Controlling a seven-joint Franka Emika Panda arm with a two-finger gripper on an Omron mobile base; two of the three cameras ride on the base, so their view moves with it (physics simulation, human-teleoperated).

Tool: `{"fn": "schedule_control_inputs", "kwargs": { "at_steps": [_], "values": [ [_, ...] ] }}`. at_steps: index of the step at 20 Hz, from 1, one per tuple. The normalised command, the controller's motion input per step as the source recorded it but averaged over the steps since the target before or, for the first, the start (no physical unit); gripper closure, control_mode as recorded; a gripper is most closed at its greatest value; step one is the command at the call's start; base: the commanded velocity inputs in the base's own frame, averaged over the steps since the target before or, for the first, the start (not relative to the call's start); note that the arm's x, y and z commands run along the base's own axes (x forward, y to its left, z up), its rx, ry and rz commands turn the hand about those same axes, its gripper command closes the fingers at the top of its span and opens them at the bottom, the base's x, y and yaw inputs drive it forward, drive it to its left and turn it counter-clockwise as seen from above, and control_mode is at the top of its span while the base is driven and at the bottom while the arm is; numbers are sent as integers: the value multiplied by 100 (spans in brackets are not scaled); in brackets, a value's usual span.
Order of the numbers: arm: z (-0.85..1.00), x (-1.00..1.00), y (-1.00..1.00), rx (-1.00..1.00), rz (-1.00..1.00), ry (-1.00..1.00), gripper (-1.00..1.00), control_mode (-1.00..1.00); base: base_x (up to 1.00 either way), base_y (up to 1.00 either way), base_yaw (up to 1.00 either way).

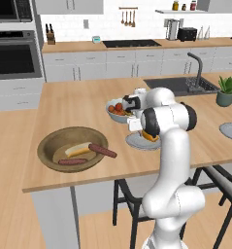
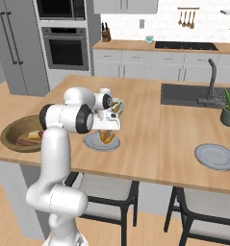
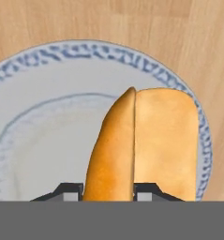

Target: Place one bun and one sausage from the bowl on each plate.

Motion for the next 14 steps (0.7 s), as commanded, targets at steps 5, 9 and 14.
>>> {"fn": "schedule_control_inputs", "kwargs": {
  "at_steps": [5, 9, 14],
  "values": [
    [-20, 0, -1, 0, 2, -8, 100, -100, 0, 0, 0],
    [0, 0, 0, 0, 0, 0, 100, -100, 0, 0, 0],
    [0, 0, 0, 0, 0, 0, -100, -100, 0, 0, 0]
  ]
}}
